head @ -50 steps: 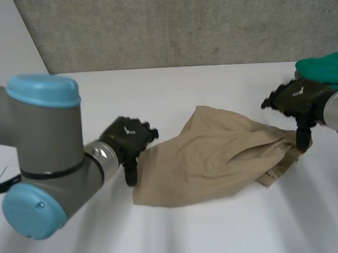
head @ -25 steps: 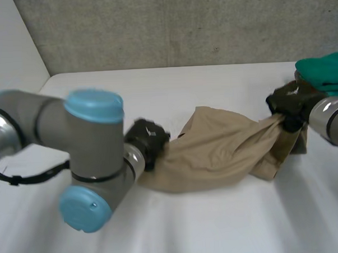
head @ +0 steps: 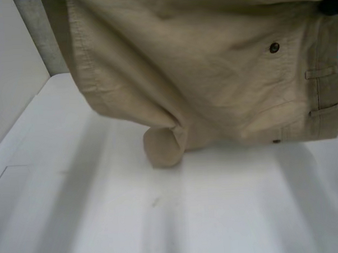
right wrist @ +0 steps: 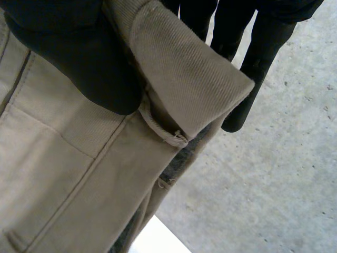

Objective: Fold the laundry.

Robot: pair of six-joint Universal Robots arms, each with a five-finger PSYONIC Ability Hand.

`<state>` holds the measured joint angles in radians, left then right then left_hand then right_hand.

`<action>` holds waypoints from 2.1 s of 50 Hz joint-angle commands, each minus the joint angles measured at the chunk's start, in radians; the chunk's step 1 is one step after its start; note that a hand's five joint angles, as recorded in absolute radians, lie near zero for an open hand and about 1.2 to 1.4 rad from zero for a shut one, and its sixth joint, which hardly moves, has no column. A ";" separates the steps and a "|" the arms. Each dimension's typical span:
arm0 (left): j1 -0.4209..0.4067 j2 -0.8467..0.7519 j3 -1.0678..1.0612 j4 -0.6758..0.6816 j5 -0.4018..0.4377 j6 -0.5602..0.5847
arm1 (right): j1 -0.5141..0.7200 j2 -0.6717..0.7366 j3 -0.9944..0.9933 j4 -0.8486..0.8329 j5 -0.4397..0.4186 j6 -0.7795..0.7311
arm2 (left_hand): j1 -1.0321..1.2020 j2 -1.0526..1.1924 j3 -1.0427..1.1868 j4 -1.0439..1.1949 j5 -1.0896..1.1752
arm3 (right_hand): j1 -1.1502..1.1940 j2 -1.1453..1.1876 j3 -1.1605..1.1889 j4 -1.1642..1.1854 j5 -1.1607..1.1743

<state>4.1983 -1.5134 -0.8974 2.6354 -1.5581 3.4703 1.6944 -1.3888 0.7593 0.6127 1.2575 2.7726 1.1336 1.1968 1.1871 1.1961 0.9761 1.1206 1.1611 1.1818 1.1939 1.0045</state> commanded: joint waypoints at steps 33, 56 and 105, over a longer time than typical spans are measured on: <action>0.094 -0.331 0.086 0.699 -0.051 -0.157 | 0.237 0.401 -0.134 -0.818 0.180 0.159 | 0.263 0.199 0.209 0.200 0.246 | 0.276 0.235 0.215 0.202 0.217; 0.020 -0.446 -0.687 0.505 -0.122 0.001 | 0.205 0.522 0.521 -0.596 -0.046 -0.168 | 0.263 0.199 0.209 0.200 0.246 | 0.276 0.235 0.215 0.202 0.217; -0.073 -0.928 0.213 0.186 0.257 0.406 | 0.100 0.169 0.939 -0.156 -0.076 -0.634 | -0.735 -0.799 -0.789 -0.798 -0.753 | 0.276 0.235 0.215 0.202 0.217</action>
<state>4.1343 -2.1699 -1.0135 2.8344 -1.4002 3.8820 1.7982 -1.2194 1.6694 0.4950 1.1810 2.1281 0.2315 0.2335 0.2320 0.2309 0.0648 1.1206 1.1612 1.1897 1.1982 1.0093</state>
